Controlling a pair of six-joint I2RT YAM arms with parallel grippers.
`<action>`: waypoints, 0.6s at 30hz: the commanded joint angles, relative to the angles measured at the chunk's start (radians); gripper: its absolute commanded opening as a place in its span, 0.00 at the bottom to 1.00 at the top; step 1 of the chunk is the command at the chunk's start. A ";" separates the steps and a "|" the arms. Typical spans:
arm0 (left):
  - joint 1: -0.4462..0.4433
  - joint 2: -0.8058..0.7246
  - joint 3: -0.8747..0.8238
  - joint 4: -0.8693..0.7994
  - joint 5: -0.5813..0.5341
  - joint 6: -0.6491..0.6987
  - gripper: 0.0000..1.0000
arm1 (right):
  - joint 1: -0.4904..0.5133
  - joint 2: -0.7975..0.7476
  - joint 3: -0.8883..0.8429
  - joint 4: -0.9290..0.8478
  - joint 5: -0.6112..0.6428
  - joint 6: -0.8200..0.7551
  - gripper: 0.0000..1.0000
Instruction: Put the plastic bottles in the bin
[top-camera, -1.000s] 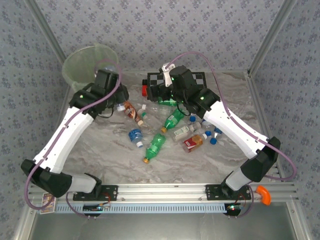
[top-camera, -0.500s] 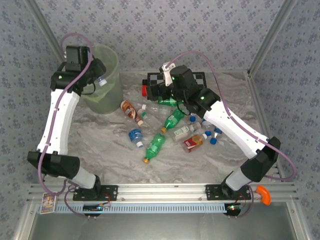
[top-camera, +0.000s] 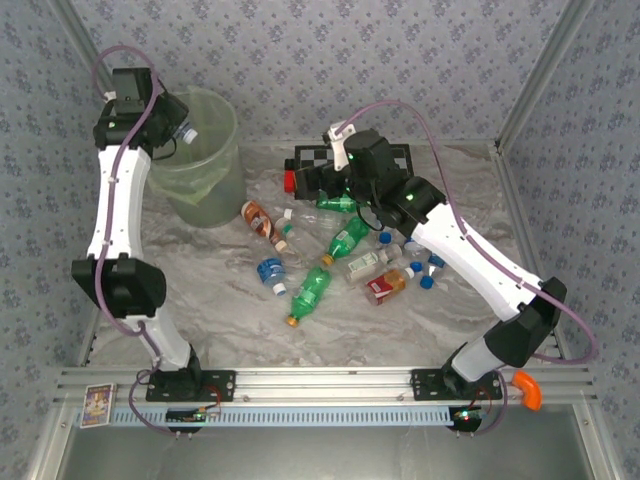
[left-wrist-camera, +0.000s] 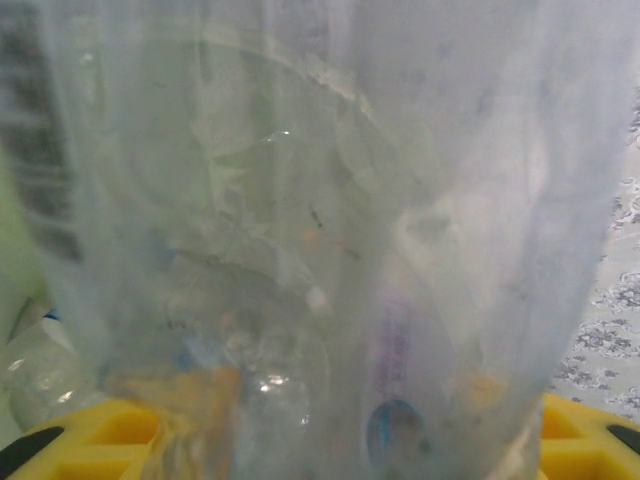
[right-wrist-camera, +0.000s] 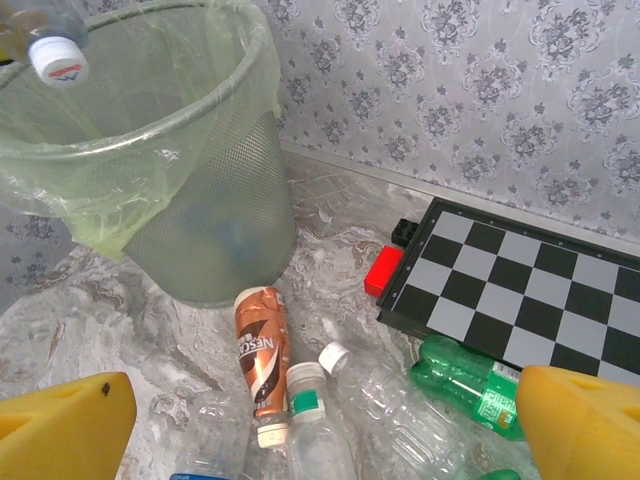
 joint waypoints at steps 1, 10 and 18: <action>0.004 0.043 0.076 -0.011 0.030 -0.022 0.52 | -0.005 -0.026 0.011 -0.003 0.035 -0.018 0.99; 0.012 0.081 0.093 -0.022 0.035 -0.040 0.62 | -0.004 -0.027 0.013 -0.004 0.051 -0.021 0.99; 0.012 0.056 0.083 -0.036 0.053 -0.028 0.77 | -0.007 -0.024 0.015 0.000 0.054 -0.028 0.99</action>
